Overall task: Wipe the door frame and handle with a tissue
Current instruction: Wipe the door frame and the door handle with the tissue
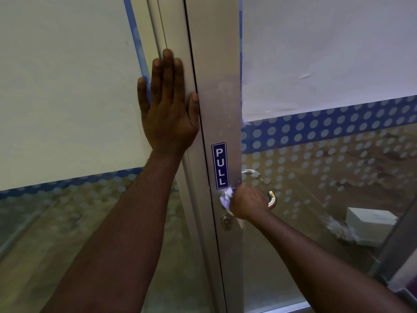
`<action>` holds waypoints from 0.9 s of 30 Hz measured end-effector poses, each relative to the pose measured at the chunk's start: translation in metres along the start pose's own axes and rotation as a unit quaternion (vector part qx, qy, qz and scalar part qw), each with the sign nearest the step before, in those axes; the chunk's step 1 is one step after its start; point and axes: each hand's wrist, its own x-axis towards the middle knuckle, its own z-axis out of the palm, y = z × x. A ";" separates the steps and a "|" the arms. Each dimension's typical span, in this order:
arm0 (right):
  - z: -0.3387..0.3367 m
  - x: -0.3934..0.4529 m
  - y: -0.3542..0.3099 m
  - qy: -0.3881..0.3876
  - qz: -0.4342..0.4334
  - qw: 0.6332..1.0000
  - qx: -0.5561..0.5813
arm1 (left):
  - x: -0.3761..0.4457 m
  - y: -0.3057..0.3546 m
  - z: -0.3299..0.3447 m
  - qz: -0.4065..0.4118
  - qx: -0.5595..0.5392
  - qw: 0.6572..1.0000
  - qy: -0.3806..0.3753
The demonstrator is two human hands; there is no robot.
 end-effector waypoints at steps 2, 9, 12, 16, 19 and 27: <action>-0.005 0.003 0.001 -0.053 -0.021 0.998 -0.013 | -0.002 0.000 0.000 -0.002 -0.002 1.000 -0.001; -0.021 0.012 -0.008 -0.102 -0.015 0.995 -0.016 | -0.002 0.002 -0.003 -0.009 -0.010 1.000 -0.008; -0.025 0.016 -0.010 -0.096 0.014 0.995 -0.020 | -0.001 0.001 -0.004 -0.011 -0.011 1.000 -0.014; -0.020 0.015 -0.012 -0.116 0.029 0.993 -0.020 | -0.001 0.002 -0.005 -0.011 -0.013 1.000 -0.015; -0.018 0.015 -0.011 -0.093 0.030 0.995 -0.002 | -0.001 0.001 -0.004 -0.010 -0.013 1.000 -0.020; -0.012 0.011 -0.011 -0.125 0.035 0.992 0.002 | -0.002 0.000 -0.004 -0.010 -0.008 1.000 -0.022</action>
